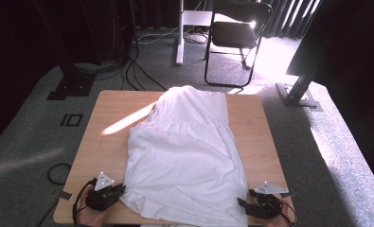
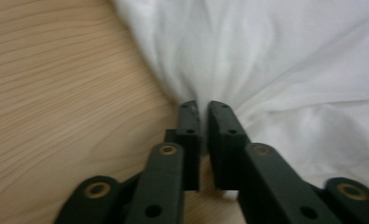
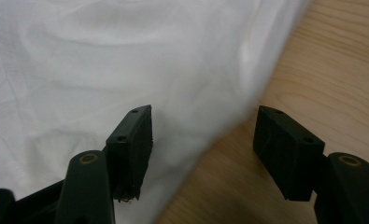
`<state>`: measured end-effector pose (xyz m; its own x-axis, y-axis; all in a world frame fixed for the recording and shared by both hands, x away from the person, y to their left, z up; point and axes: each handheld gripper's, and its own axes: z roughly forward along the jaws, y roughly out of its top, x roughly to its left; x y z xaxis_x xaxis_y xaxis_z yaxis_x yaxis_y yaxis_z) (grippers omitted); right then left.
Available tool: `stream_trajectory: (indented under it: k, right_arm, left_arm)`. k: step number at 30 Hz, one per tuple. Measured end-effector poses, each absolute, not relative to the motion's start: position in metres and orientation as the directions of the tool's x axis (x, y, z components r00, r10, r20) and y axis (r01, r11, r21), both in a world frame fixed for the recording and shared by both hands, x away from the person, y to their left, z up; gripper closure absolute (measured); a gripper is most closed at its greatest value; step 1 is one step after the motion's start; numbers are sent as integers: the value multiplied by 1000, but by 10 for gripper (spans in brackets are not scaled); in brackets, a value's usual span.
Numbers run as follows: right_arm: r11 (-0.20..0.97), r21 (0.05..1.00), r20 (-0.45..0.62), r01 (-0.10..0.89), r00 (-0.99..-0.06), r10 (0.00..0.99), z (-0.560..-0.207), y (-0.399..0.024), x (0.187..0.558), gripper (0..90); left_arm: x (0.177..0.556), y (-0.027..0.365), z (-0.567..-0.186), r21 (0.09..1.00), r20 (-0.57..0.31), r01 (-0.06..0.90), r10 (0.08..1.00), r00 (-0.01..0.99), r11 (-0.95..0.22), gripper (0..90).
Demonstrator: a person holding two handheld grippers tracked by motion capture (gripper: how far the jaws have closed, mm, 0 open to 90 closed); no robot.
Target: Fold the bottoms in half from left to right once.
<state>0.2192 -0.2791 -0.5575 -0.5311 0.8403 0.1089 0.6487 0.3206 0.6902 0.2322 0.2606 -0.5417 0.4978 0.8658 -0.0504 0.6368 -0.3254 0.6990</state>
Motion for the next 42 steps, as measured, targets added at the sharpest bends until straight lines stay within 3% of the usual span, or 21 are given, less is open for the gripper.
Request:
stream_trajectory:
  k: [4, 8, 14, 21, 23, 26, 30, 33, 37, 39, 42]
  right_arm:
    - [259, 741, 118, 619, -500, 858, -549, -289, 220, 373]
    - [241, 782, 96, 575, -493, 865, -536, -285, 241, 418]
    - [209, 810, 88, 548, -466, 880, -532, -272, 297, 452]
    - [182, 804, 88, 566, -416, 905, -537, -255, 351, 448]
    - [171, 796, 97, 580, -402, 910, -541, -251, 363, 450]
    - [207, 767, 62, 607, -392, 918, -551, -243, 375, 473]
    - [226, 740, 33, 633, -369, 929, -558, -240, 373, 526]
    - [229, 738, 26, 635, -366, 930, -558, -241, 366, 592]
    - [239, 732, 27, 638, -378, 925, -557, -244, 354, 603]
    - [245, 729, 24, 640, -382, 924, -557, -246, 347, 658]
    - [263, 724, 24, 638, -405, 914, -556, -250, 335, 814]
  left_arm:
    - [227, 277, -532, 776, -80, 581, 876, 476, -245, 591]
    - [241, 277, -521, 797, -72, 560, 887, 457, -224, 504]
    - [287, 258, -515, 807, -56, 540, 880, 472, -238, 480]
    - [345, 227, -531, 755, -49, 588, 870, 490, -289, 445]
    - [350, 220, -537, 742, -45, 595, 861, 506, -310, 483]
    - [349, 214, -543, 718, -15, 596, 847, 531, -361, 702]
    - [337, 221, -545, 709, -26, 603, 841, 541, -366, 857]
    - [322, 227, -549, 715, -38, 595, 829, 558, -368, 879]
    - [302, 230, -549, 703, -41, 593, 810, 585, -393, 888]
    - [293, 232, -548, 695, -33, 592, 805, 593, -407, 889]
    - [278, 237, -548, 691, -43, 596, 799, 599, -409, 891]
